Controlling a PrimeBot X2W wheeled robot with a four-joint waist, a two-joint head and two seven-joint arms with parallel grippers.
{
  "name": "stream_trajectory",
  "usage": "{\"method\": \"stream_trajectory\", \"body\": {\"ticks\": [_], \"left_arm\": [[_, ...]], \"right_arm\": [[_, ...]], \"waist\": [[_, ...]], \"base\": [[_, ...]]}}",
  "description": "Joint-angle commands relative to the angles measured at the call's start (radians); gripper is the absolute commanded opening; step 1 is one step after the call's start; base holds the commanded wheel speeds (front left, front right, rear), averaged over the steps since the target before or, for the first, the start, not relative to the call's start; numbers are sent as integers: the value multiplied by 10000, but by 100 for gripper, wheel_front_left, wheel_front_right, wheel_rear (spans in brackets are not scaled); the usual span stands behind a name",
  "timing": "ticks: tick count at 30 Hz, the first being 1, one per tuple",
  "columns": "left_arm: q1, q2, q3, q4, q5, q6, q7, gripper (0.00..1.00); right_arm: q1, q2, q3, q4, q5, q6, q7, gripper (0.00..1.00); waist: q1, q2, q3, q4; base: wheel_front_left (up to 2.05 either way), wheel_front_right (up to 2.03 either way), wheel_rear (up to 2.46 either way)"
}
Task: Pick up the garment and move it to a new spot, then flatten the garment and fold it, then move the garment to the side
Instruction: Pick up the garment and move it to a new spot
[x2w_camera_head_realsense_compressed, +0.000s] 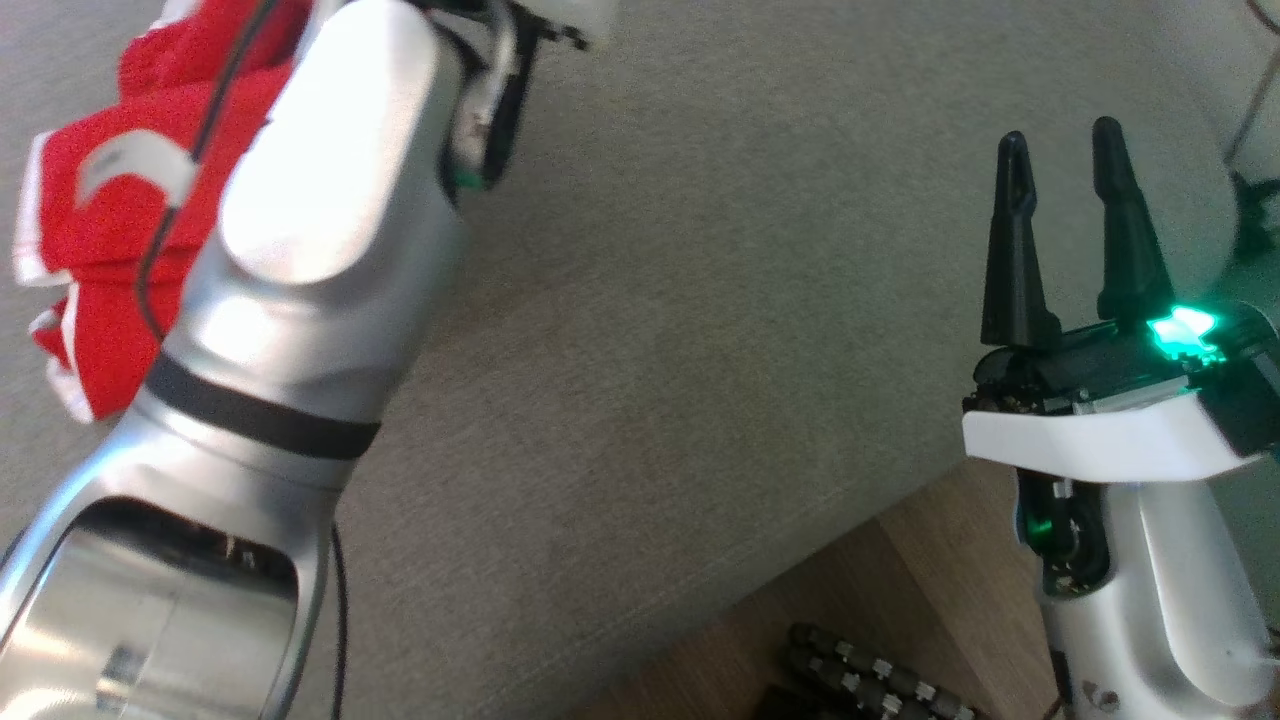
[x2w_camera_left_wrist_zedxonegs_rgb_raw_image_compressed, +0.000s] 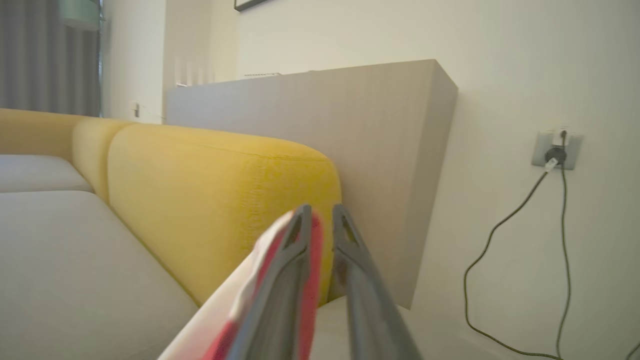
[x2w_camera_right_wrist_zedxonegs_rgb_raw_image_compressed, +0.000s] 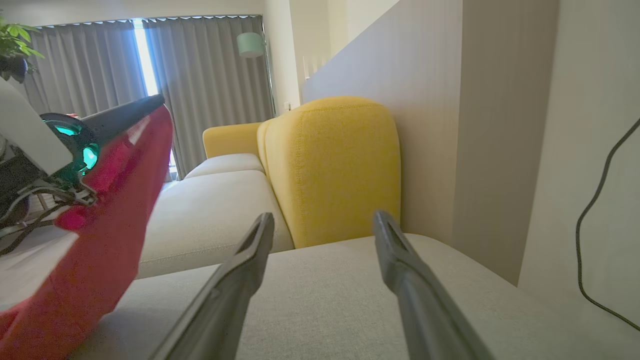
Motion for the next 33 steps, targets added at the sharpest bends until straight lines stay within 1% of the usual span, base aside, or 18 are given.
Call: {"method": "stream_trajectory", "body": {"ticks": [1, 2, 4, 6, 8, 10, 13, 14, 15, 19, 21, 25, 28, 31, 33], "left_arm": [[-602, 138, -408, -75, -435, 157, -104, 79], [-652, 138, -835, 104, -704, 108, -117, 100], [-740, 137, -1707, 520, -1125, -34, -71, 100], [-835, 137, -2276, 795, -1463, -30, -91, 100], [-911, 137, -2571, 1048, -1736, 46, -126, 100], [-1000, 137, -2593, 1273, -1917, 197, -167, 100], [-1101, 141, -2273, 1394, -1918, 374, -200, 100], [-1101, 141, -2273, 1394, -1918, 374, -200, 100], [-1075, 185, -2054, 1288, -1834, 430, -203, 100], [-348, 686, -1118, 660, -1545, 551, -207, 100], [306, 948, -562, 292, -1626, 525, -207, 100], [1708, 1645, 164, -618, -1411, 411, -208, 100], [2963, 2195, 614, -1226, -1108, 539, -209, 100], [4506, 2352, 987, -1873, -946, 685, -209, 100], [5559, 2305, 1279, -2333, -903, 746, -209, 100]], "right_arm": [[-217, -57, 268, -294, 111, -7, -60, 100], [-215, -57, 302, -293, 147, -7, -60, 100], [-185, -57, 329, -278, 205, -7, -60, 100], [-153, -57, 342, -263, 231, -7, -60, 100], [-111, -57, 284, -260, 228, -7, -60, 100], [-85, -57, 202, -240, 187, -7, -60, 100], [-62, -57, 62, -222, 27, -7, -60, 100], [-62, -57, 62, -222, 27, -7, -60, 100], [-51, -57, -12, -215, -40, -7, -60, 100], [65, -57, -331, -139, -370, -7, -61, 100], [153, -57, -401, -71, -698, -7, -61, 100], [362, -57, -572, 90, -1257, -7, -61, 100], [537, -57, -716, 197, -1547, -7, -61, 100], [796, -57, -928, 339, -1750, -7, -61, 100], [937, -57, -1024, 389, -1847, -7, -61, 100]], "waist": [[-1, 0, 191, -388], [-1, 0, 205, -438], [-1, 0, 211, -475], [-1, 0, 208, -465], [-1, 0, 179, -366], [-1, 0, 103, -187], [-1, 0, -110, 226], [-1, 0, -110, 226], [-1, 0, -206, 405], [-1, 0, -717, 1264], [-1, 0, -999, 1726], [-1, 0, -1484, 2683], [-1, 0, -1834, 3324], [-1, 0, -2152, 3911], [-1, 0, -2296, 4209]], "base": [[0, 0, 0], [0, 0, 0], [0, 0, 0], [0, 0, 0], [0, 0, 0], [0, 0, 0], [0, 0, 0], [0, 0, 0], [0, 0, 0], [0, 0, 0], [0, 0, 0], [0, 0, 0], [0, 0, 0], [0, 0, 0], [0, 0, 0]]}}
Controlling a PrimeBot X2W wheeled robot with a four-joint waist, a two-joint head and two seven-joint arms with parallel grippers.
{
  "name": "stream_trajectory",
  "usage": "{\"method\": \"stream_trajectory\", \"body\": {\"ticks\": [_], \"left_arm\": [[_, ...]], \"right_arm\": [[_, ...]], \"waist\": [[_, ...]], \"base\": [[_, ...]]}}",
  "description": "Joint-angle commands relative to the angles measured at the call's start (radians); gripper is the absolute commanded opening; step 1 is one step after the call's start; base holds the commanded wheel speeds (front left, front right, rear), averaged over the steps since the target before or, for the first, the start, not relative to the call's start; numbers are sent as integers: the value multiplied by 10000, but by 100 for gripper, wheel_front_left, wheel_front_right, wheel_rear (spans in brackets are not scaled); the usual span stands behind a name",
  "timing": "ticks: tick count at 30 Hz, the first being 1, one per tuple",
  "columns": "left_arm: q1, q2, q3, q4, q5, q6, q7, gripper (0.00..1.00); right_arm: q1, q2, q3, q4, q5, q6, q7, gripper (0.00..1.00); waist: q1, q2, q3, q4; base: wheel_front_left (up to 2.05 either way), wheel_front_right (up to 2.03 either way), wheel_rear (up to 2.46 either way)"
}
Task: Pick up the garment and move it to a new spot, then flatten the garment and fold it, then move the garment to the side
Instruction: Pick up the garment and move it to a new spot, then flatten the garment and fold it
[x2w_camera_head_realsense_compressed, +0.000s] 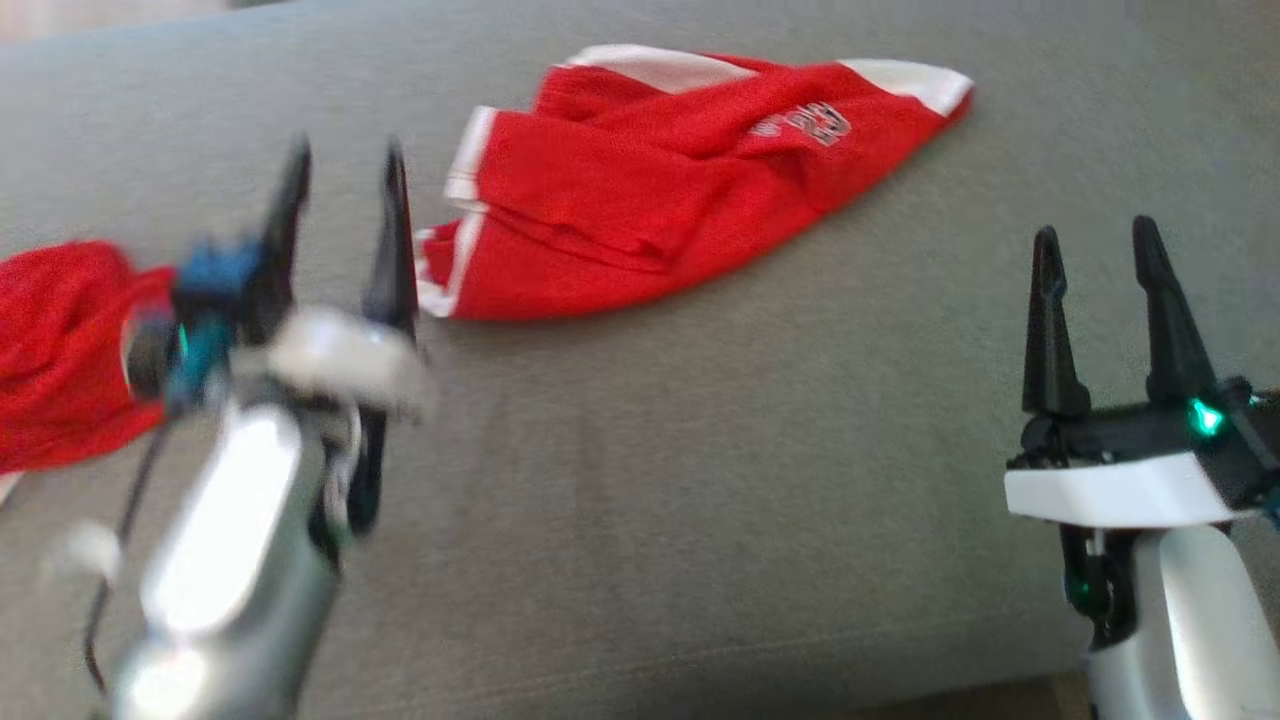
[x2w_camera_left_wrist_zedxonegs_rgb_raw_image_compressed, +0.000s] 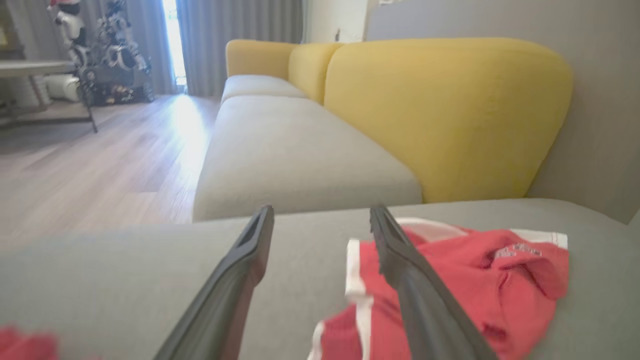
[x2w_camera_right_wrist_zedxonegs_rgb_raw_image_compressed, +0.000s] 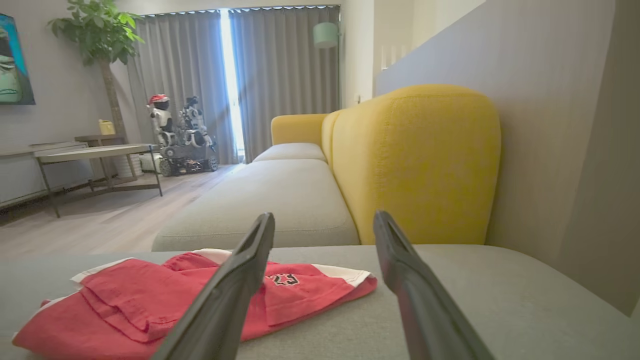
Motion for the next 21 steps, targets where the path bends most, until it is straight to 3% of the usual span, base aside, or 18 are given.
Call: {"method": "stream_trajectory", "body": {"ticks": [1, 4, 11, 21], "left_arm": [[125, 146, 494, -491, 99, 42, -50, 100], [1468, -305, 1032, -1102, 314, 131, -50, 100], [3225, -1497, 1999, -1895, 1173, -302, -50, 100], [3474, -1928, 2733, -1906, 1764, -970, -51, 100]], "right_arm": [[-6, -57, 167, -285, -88, -7, -55, 100], [256, -57, 98, -224, -233, -7, -55, 100], [639, -56, -33, -119, -422, -7, -55, 100], [528, -56, 260, 34, -653, -7, -55, 100]], "waist": [[0, 0, -612, 764], [0, 0, -792, 1140], [0, 0, -886, 1558], [0, 0, -914, 1794]], "base": [[0, 0, 0], [0, 0, 0], [0, 0, 0], [0, 0, 0]]}}
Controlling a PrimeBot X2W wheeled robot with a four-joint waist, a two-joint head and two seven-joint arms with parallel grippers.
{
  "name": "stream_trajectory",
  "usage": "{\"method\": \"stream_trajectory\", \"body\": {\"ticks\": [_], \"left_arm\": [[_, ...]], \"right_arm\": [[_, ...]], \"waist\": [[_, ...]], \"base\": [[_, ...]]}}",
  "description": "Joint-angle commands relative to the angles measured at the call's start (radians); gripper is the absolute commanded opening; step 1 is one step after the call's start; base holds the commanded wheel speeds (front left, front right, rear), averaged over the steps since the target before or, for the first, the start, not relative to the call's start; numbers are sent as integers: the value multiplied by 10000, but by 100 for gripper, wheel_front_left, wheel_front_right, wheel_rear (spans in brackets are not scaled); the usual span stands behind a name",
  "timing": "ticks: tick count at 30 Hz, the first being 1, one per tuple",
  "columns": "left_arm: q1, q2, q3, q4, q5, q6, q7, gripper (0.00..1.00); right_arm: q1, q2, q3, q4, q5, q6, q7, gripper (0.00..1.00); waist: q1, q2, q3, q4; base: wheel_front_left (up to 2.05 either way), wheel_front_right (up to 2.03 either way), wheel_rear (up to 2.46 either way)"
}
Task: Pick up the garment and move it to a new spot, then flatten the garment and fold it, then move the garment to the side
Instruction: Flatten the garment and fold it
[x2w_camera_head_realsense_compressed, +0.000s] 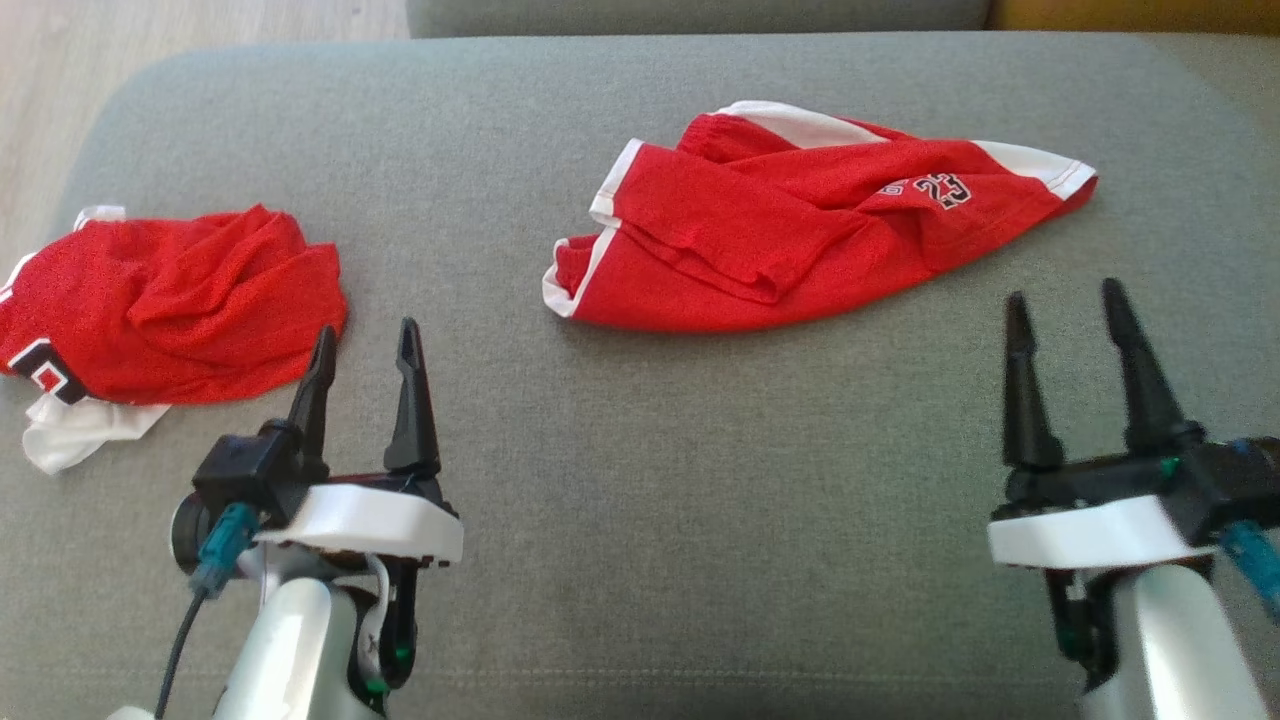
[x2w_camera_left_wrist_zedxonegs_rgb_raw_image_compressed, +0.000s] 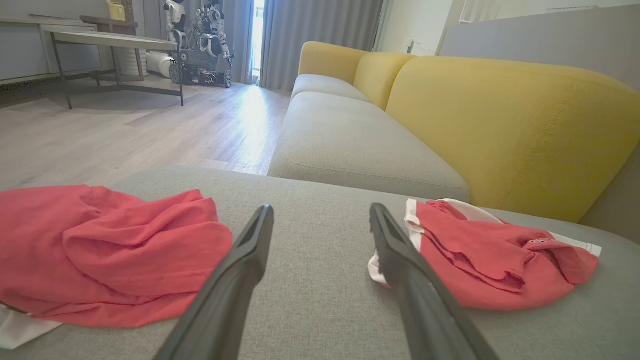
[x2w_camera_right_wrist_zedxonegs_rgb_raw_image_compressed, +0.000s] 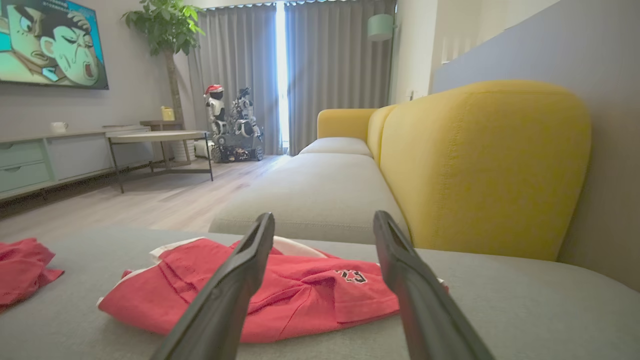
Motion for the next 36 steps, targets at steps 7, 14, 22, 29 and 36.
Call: {"method": "stream_trajectory", "body": {"ticks": [7, 14, 22, 29, 36], "left_arm": [[-448, 18, 143, -416, -302, 32, -51, 100], [-873, 16, -630, -554, -832, 169, -51, 100], [-1153, 15, -1159, -557, -1250, 317, -51, 100], [-1241, 15, -1536, -342, -1380, 340, -51, 100], [-1259, 15, -1766, -305, -1603, 395, -51, 100]], "right_arm": [[-1267, -69, 1480, 142, -703, -7, 151, 100], [-3167, -645, 3077, 1201, -726, -7, 1258, 100], [-5475, -795, 4499, 3360, -782, -7, 2332, 100], [-6370, -602, 4651, 4835, -1517, -7, 2508, 100], [-6797, -407, 4166, 5687, -2219, -7, 2258, 100]], "waist": [[1, -1, 603, 421], [1, -1, 1391, 1106], [1, -1, 1907, 1699], [1, -1, 2011, 2081], [1, -1, 2097, 2382]], "base": [[0, 0, 0], [0, 0, 0], [0, 0, 0], [0, 0, 0], [0, 0, 0]]}}
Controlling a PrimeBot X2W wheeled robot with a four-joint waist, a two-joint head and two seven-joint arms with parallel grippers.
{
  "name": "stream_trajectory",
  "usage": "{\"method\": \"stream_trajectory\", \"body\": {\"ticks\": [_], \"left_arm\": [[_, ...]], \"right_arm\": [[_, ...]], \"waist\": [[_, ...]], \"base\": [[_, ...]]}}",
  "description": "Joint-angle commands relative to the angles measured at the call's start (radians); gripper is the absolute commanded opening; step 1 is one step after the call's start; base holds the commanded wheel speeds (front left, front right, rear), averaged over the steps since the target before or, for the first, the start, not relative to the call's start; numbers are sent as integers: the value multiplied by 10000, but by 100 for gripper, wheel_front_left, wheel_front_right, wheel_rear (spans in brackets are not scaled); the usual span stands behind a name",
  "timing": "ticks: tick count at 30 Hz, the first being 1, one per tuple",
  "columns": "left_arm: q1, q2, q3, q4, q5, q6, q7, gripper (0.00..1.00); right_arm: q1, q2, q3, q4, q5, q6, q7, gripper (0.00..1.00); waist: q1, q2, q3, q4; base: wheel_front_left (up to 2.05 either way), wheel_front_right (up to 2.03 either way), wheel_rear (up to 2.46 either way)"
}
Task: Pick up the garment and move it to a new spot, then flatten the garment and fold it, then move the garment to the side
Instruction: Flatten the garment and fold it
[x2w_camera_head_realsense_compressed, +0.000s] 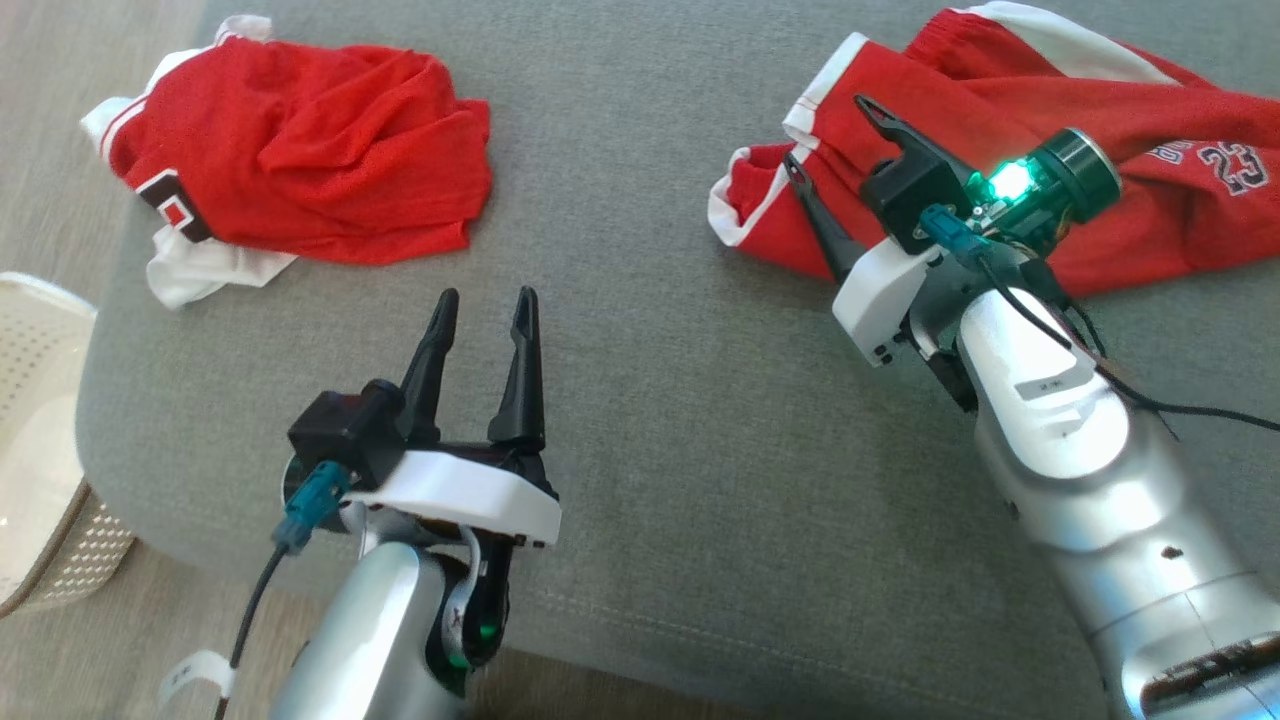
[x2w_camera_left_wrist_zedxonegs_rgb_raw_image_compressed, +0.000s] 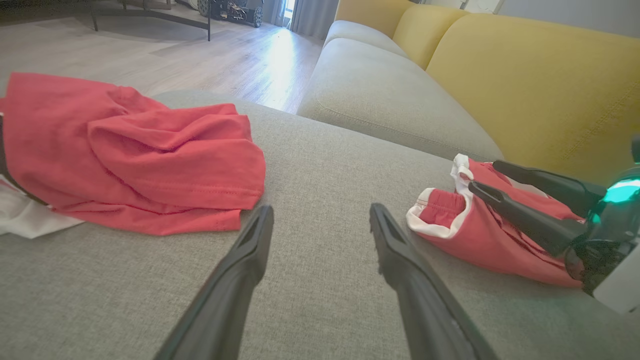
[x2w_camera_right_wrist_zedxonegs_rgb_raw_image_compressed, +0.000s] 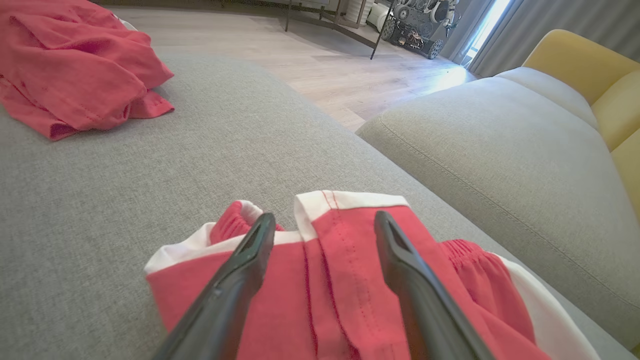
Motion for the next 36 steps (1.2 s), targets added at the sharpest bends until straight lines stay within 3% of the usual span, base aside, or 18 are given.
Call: {"method": "stream_trajectory", "body": {"ticks": [1, 18, 19, 20, 21, 22, 29, 36], "left_arm": [[-364, 76, 214, -280, -104, 57, -51, 100], [-314, 76, -101, -345, -414, 214, -51, 100], [-303, 76, -97, -337, -415, 213, -51, 100], [-293, 76, -93, -326, -414, 213, -51, 100], [-286, 76, -90, -316, -411, 213, -51, 100], [-280, 76, -89, -307, -407, 211, -51, 100], [-275, 76, -26, -270, -351, 199, -51, 100], [-223, 76, 296, -89, -120, 118, -51, 100]], "right_arm": [[-300, 292, 17, -173, -155, -7, -132, 100], [-545, 549, -1116, 761, -1272, -7, -658, 100], [-543, 561, -1170, 779, -1300, -7, -698, 96], [-538, 571, -1227, 796, -1321, -7, -732, 43], [-529, 581, -1284, 823, -1338, -7, -741, 15], [-517, 589, -1316, 849, -1363, -7, -753, 0], [-513, 613, -1583, 879, -1450, -7, -1052, 0], [68, 611, -1828, 198, -966, -7, -1631, 0]], "waist": [[-1, 0, 23, 71], [-1, 0, 55, 457], [-1, 0, 51, 455], [-1, 0, 45, 450], [-1, 0, 38, 442], [-1, 0, 35, 434], [-1, 0, -46, 241], [-1, 0, -409, -396]], "base": [[0, 0, 0], [0, 0, 0], [0, 0, 0], [0, 0, 0], [0, 0, 0], [0, 0, 0], [0, 0, 0], [0, 0, 0]]}}
